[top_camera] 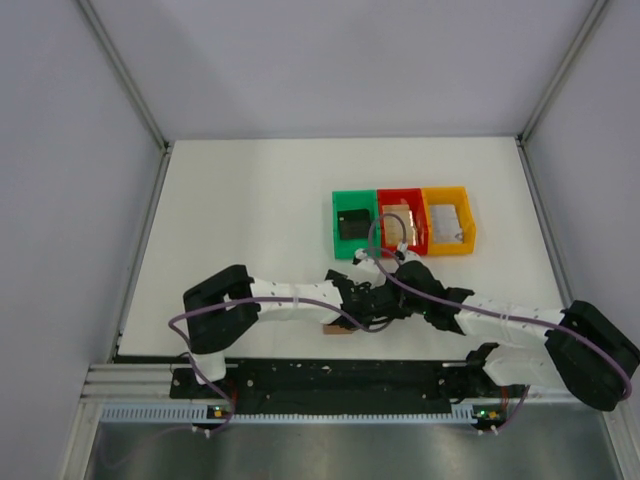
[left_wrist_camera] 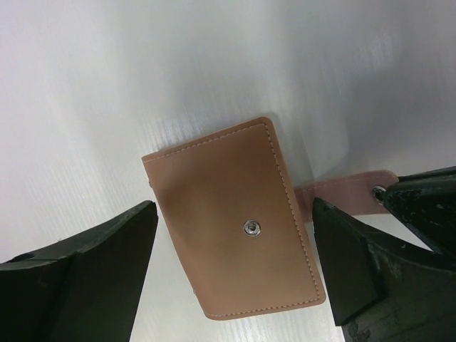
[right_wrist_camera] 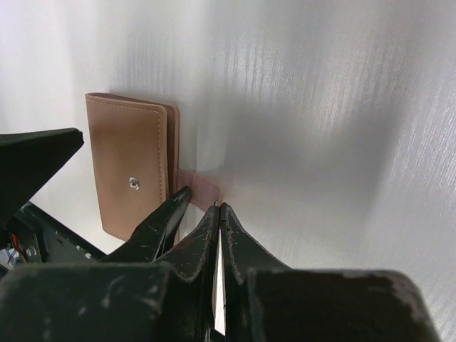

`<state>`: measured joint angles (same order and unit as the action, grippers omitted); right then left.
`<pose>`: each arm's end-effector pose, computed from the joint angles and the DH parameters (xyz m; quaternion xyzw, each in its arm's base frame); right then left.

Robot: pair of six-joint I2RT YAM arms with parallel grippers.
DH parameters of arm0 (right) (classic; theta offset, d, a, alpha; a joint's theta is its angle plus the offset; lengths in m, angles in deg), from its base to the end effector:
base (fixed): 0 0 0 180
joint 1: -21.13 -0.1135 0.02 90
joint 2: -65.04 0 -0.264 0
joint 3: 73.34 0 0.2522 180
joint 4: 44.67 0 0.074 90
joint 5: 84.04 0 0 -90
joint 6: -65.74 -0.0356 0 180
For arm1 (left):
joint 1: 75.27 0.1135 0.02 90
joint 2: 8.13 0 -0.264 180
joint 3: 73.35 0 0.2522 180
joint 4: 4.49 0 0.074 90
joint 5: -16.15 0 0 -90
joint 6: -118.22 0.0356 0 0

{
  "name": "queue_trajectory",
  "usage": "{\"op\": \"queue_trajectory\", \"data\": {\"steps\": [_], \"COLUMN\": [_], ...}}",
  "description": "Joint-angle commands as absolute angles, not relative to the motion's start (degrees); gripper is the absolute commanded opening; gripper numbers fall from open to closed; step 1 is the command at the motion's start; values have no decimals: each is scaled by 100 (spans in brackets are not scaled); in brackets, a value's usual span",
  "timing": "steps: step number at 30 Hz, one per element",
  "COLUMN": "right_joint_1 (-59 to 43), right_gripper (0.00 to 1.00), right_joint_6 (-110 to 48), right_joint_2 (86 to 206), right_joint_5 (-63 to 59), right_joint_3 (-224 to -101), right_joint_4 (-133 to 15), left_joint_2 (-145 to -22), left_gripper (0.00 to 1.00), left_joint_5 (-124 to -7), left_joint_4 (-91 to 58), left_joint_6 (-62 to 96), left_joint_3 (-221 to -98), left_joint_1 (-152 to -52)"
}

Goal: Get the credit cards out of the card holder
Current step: Open the card holder at the center of the board.

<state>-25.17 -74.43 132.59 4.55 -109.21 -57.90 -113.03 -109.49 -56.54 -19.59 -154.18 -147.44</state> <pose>0.1454 0.1535 0.1477 0.0265 0.9231 0.2935 0.2469 0.1247 -0.3200 0.1658 0.1632 0.9316 0.0523 0.3206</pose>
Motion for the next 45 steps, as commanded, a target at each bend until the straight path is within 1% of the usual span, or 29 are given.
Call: {"op": "queue_trajectory", "data": {"steps": [1,2,5,8,11,18,23,28,32,34,35,37,39,42,44,45], "right_joint_1": [-2492,-2492,-2475,-2422,-2396,-2317,-2282,-2264,-2264,-2273,-2264,-2281,-2290,-2352,-2404,-2431], "right_gripper": [0,0,0,0,0,0,0,0,0,1,4,12,17,17,17,16], "right_joint_6": [-7489,-7497,-7497,-7480,-7462,-7445,-7410,-7383,-7024,-6944,-6944,-6848,-6830,-6812,-6821,-6821], "right_joint_2": [13096,13079,13061,13035,12991,12947,12938,12938,12868,12684,12605,12490,12516,12770,13024,13165], "right_joint_5": [534,543,569,569,700,745,745,736,281,-9,-106,-317,-511,-704,-793,-854], "right_joint_3": [-10977,-10969,-10942,-10907,-10889,-10863,-10872,-10889,-11109,-11162,-11188,-11302,-11434,-11645,-11811,-11891], "right_joint_4": [-5570,-5588,-5623,-5676,-5729,-5817,-5825,-5825,-5905,-5669,-5580,-5405,-5316,-5097,-4991,-4930], "left_joint_2": [-11377,-11351,-11211,-10982,-10658,-9682,-9260,-8443,-7942,-7783,-7721,-7651,-7642,-7703,-7747,-7773], "left_gripper": [92,91,80,76,75,73,73,73,73,68,65,55,45,34,29,28], "left_joint_5": [-11032,-11067,-11260,-11550,-11823,-11771,-11551,-11165,-10709,-10497,-10418,-10277,-10137,-9934,-9820,-9793], "left_joint_4": [-5789,-5807,-5929,-6122,-6272,-6097,-6018,-5606,-5114,-4894,-4771,-4621,-4498,-4296,-4216,-4164], "left_joint_6": [-1783,-1801,-1897,-2020,-2152,-2346,-2530,-2645,-2662,-2636,-2627,-2583,-2557,-2469,-2425,-2399], "left_joint_3": [-15637,-15629,-15550,-15444,-15304,-14593,-14039,-13257,-12685,-12431,-12360,-12210,-12105,-11973,-11937,-11937], "left_joint_1": [-14831,-14831,-14831,-14822,-14796,-14542,-14199,-13848,-13523,-13347,-13285,-13171,-13056,-12924,-12863,-12854]}}
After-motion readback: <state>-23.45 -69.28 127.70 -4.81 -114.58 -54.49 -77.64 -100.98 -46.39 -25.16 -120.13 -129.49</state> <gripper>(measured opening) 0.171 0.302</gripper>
